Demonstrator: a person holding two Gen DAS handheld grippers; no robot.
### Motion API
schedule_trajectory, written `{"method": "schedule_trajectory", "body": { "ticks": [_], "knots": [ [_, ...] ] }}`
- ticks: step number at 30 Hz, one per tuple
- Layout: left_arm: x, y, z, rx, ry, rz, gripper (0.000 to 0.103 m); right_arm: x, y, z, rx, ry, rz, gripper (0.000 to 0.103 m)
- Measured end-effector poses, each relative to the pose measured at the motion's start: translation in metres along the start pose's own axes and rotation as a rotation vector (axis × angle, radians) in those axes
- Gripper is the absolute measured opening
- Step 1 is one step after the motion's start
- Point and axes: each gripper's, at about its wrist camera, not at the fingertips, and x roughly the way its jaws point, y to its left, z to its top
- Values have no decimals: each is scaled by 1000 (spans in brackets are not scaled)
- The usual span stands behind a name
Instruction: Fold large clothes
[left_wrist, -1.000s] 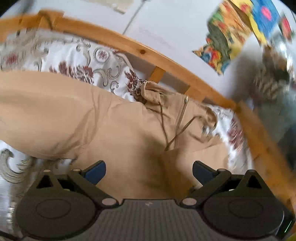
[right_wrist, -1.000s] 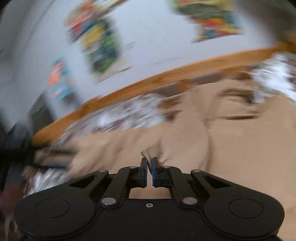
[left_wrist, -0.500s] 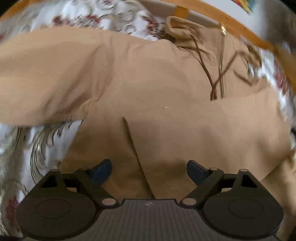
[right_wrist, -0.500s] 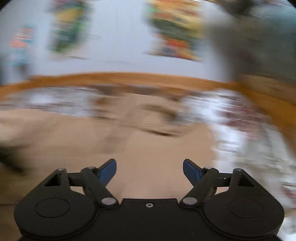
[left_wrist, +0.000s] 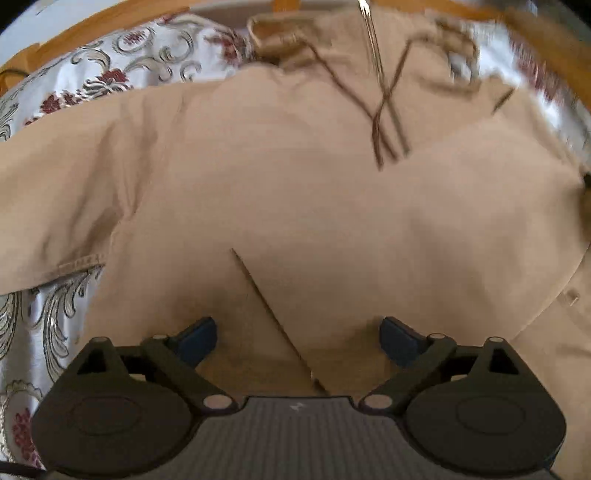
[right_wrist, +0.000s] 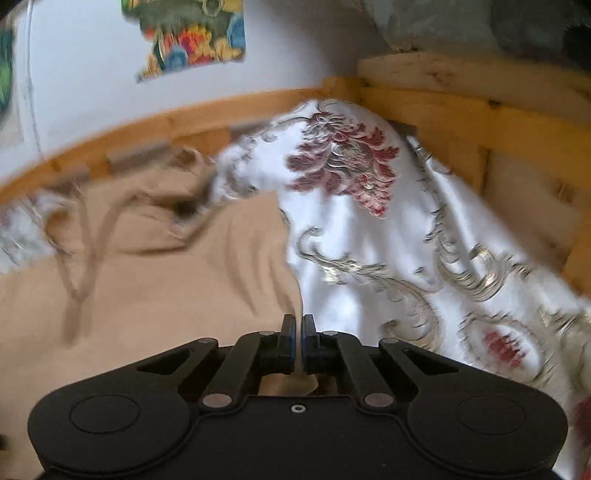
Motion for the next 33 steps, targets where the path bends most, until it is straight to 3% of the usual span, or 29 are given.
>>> {"method": "schedule_trajectory", "body": {
  "ticks": [2, 6, 9, 11, 14, 17, 18, 19, 21, 24, 29, 33],
  "knots": [
    [-2, 0, -6, -2, -26, -1, 99, -2, -6, -6, 10, 11, 8, 9],
    [-7, 11, -14, -31, -20, -2, 102, -27, -11, -11, 36, -60, 16, 43],
    [-11, 14, -18, -42, -31, 0, 102, -5, -3, -18, -79, 23, -59, 43],
    [-15, 20, -22, -81, -44, -18, 102, -6, -3, -23, -105, 6, -58, 44],
    [-31, 35, -31, -168, -76, -64, 102, -34, -6, -20, -47, -25, -21, 45],
    [-57, 58, -43, -249, -126, -58, 102, -72, 0, -30, 5, -49, 4, 68],
    [-65, 67, -48, -258, -142, -38, 102, -84, 4, -36, 31, -40, 30, 84],
    [-74, 77, -52, -261, -159, -10, 102, -95, 6, -43, 66, -39, 51, 93],
    [-91, 105, -61, -288, -193, 95, 102, -112, 12, -61, 118, -53, 90, 98],
    [-118, 152, -72, -428, -244, 234, 102, -115, 29, -76, 79, -3, 151, 99],
    [-158, 218, -88, -685, -361, 347, 102, -103, 46, -87, 72, 39, 194, 99],
    [-165, 250, -86, -805, -398, 499, 102, -97, 53, -91, 53, 62, 233, 100]
  ]
}}
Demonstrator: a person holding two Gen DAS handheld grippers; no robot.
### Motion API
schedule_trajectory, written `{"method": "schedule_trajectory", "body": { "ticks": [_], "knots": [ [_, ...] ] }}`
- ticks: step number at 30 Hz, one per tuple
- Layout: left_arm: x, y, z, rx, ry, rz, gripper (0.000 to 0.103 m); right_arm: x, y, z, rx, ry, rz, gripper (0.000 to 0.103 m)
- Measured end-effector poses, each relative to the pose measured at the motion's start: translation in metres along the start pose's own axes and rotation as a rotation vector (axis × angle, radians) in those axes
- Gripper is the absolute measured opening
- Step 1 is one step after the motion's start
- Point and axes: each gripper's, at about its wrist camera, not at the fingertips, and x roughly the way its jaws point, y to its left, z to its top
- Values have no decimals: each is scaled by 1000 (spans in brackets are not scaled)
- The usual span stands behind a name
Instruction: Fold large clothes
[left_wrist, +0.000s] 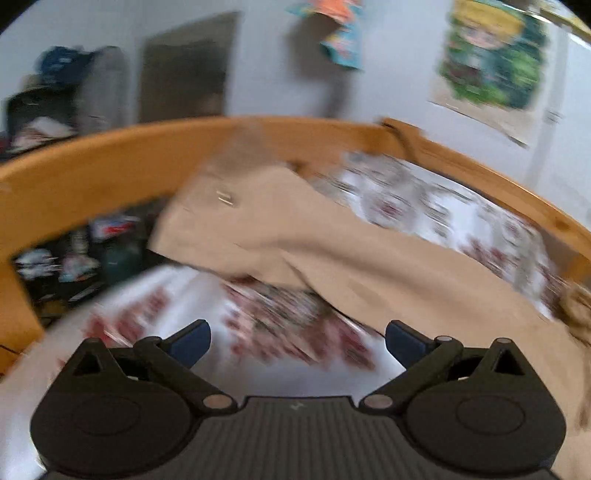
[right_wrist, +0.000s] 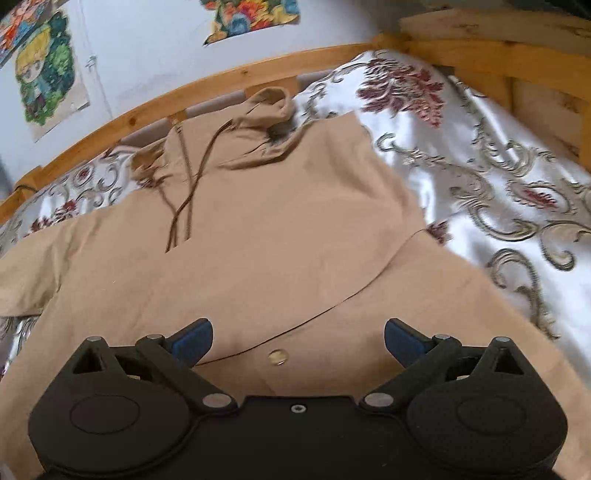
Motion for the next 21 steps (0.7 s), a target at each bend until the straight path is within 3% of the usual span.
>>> {"method": "schedule_trajectory", "body": {
  "ticks": [4, 7, 9, 11, 12, 14, 19, 21],
  "knots": [
    [12, 17, 12, -103, -32, 108, 102, 1, -4, 0, 8, 1, -20, 100],
    [22, 28, 16, -173, -51, 110, 97, 1, -7, 0, 10, -4, -42, 100],
    [26, 30, 16, -189, -68, 93, 86, 2, -8, 0, 9, -2, -50, 100],
    [28, 28, 15, -172, -79, 59, 65, 3, -7, -1, 5, 3, -48, 100],
    [29, 27, 16, -169, -84, 51, 58, 4, -6, -2, -2, 5, -49, 100],
    [28, 24, 18, -163, -114, 12, 32, 4, -3, -3, -11, 7, -51, 100],
    [21, 11, 37, -165, -162, -45, 0, 6, -2, -5, -15, 17, -67, 100],
    [17, 7, 40, -166, -155, -54, 0, 7, -2, -7, -14, 25, -70, 100]
  ]
}}
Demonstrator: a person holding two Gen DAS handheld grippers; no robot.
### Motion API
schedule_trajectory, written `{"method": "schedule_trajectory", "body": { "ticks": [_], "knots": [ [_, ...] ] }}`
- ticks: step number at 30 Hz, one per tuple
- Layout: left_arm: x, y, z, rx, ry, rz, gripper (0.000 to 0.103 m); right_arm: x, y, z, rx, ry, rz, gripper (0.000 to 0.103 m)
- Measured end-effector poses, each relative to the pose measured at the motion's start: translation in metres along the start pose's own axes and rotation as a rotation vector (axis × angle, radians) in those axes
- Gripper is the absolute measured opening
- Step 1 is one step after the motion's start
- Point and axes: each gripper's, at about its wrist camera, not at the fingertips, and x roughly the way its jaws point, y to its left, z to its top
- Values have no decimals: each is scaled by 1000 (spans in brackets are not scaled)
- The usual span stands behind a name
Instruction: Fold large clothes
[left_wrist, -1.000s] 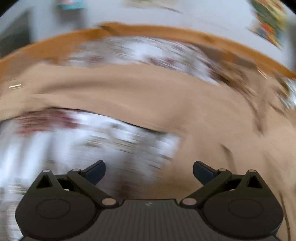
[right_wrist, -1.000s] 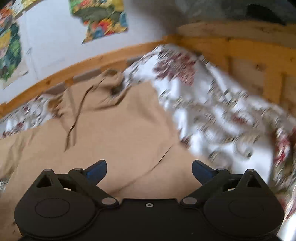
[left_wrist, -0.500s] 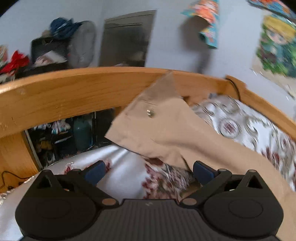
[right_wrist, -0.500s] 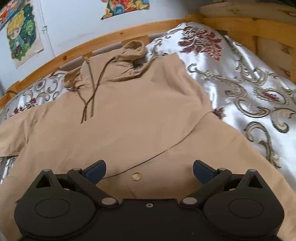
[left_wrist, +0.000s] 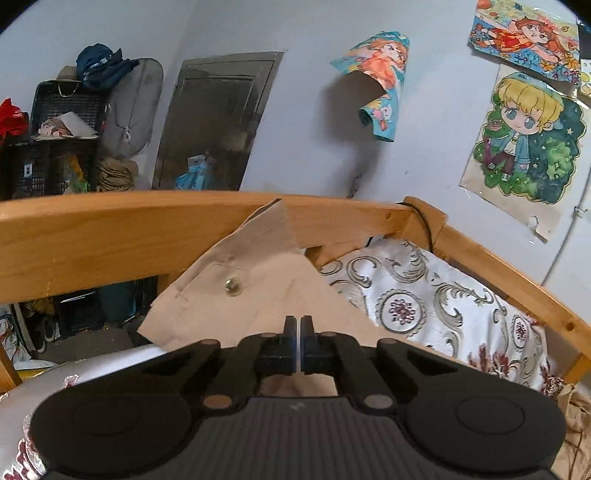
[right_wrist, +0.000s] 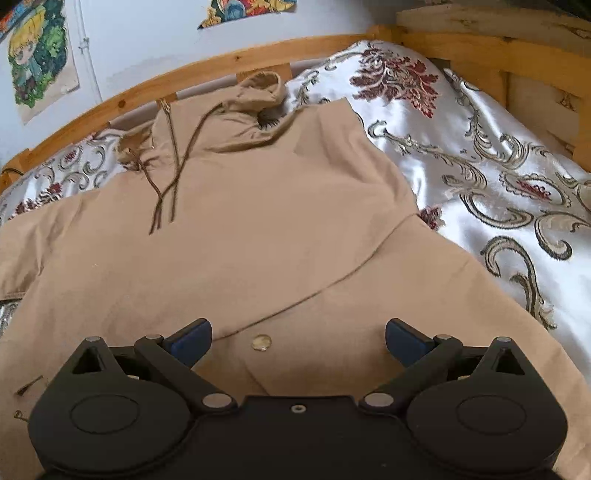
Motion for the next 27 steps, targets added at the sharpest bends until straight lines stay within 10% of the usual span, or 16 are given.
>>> {"method": "schedule_trajectory", "body": {
  "ticks": [3, 5, 11, 27],
  "knots": [
    [-5, 2, -4, -2, 36, -49, 3, 1, -2, -1, 8, 12, 7, 100],
    [-9, 10, -13, -11, 50, -50, 35, 0, -1, -1, 6, 2, 13, 100],
    [2, 47, -32, -148, 75, 8, 54, -7, -2, -4, 29, -60, 71, 100],
    [34, 65, -27, -375, 47, 51, 44, -5, 18, -15, -9, -85, 167, 102]
  ]
}}
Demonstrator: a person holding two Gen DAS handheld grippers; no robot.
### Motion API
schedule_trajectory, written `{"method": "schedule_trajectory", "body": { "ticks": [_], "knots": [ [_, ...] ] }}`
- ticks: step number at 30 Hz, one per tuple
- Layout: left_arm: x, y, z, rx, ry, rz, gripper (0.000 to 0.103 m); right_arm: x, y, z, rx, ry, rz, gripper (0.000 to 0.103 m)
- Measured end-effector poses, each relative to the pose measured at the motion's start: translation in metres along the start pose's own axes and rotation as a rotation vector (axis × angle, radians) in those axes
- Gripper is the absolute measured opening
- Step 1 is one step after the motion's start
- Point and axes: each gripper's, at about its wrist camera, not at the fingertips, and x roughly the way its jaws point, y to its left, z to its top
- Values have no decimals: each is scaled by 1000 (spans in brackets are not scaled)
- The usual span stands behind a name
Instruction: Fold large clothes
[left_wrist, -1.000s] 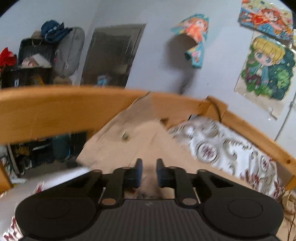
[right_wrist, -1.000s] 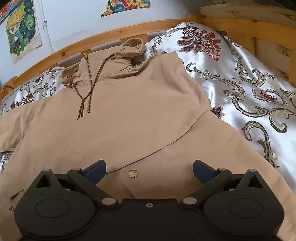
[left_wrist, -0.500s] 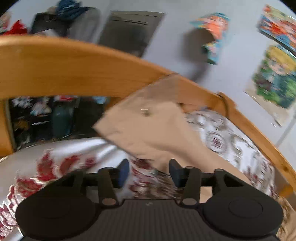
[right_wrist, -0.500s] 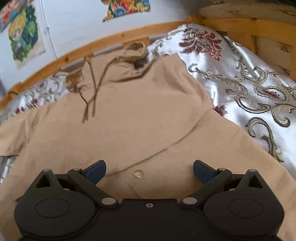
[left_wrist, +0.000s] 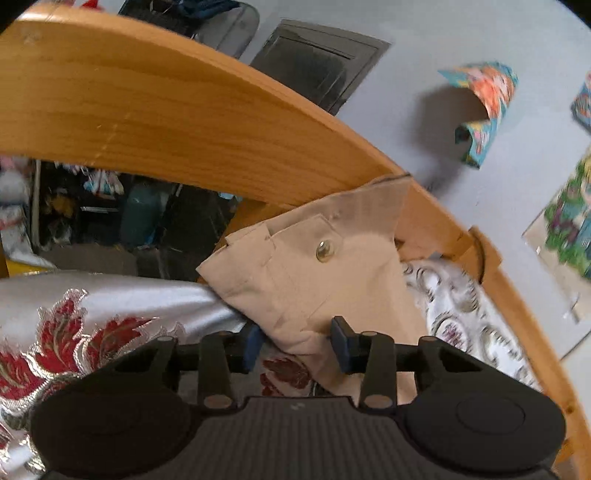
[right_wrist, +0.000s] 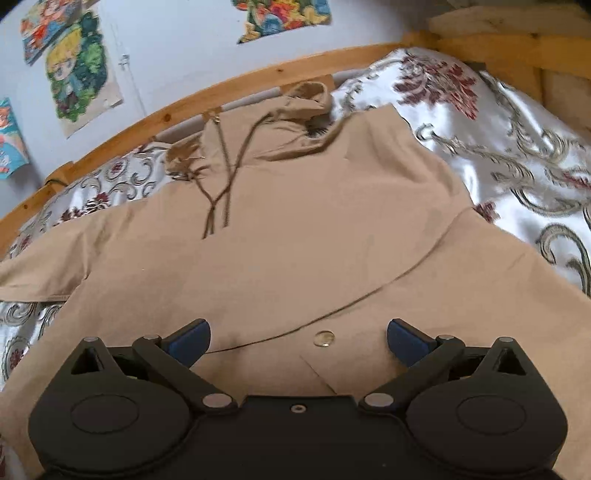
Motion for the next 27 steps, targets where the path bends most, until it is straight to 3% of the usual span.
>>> {"method": "schedule_trajectory", "body": {
  "ticks": [6, 7, 8, 11, 16, 18, 21, 25, 27],
  "knots": [
    [1, 6, 1, -32, 1, 9, 44, -2, -3, -1, 23, 3, 36, 102],
    [2, 6, 0, -52, -4, 20, 39, -2, -3, 0, 31, 6, 44, 102],
    [3, 6, 0, -79, -5, 31, 23, -2, -3, 0, 36, 9, 49, 102],
    [1, 6, -2, -123, -19, 40, 9, -3, -1, 0, 31, 10, 56, 102],
    [-33, -18, -8, -31, -81, -3, 3, -6, -1, 2, 33, -4, 57, 102],
    [-51, -37, -10, 53, -122, -59, 2, -8, -1, 2, 34, -9, 52, 101],
    [-84, -79, -12, 187, -170, -213, 2, -12, -2, 5, 37, -27, 43, 101],
    [-149, -146, -34, 393, -226, -476, 2, -20, -7, 13, 56, -58, 32, 101],
    [-184, -176, -59, 509, -210, -660, 2, -28, -12, 17, 72, -95, 31, 100]
  ]
}}
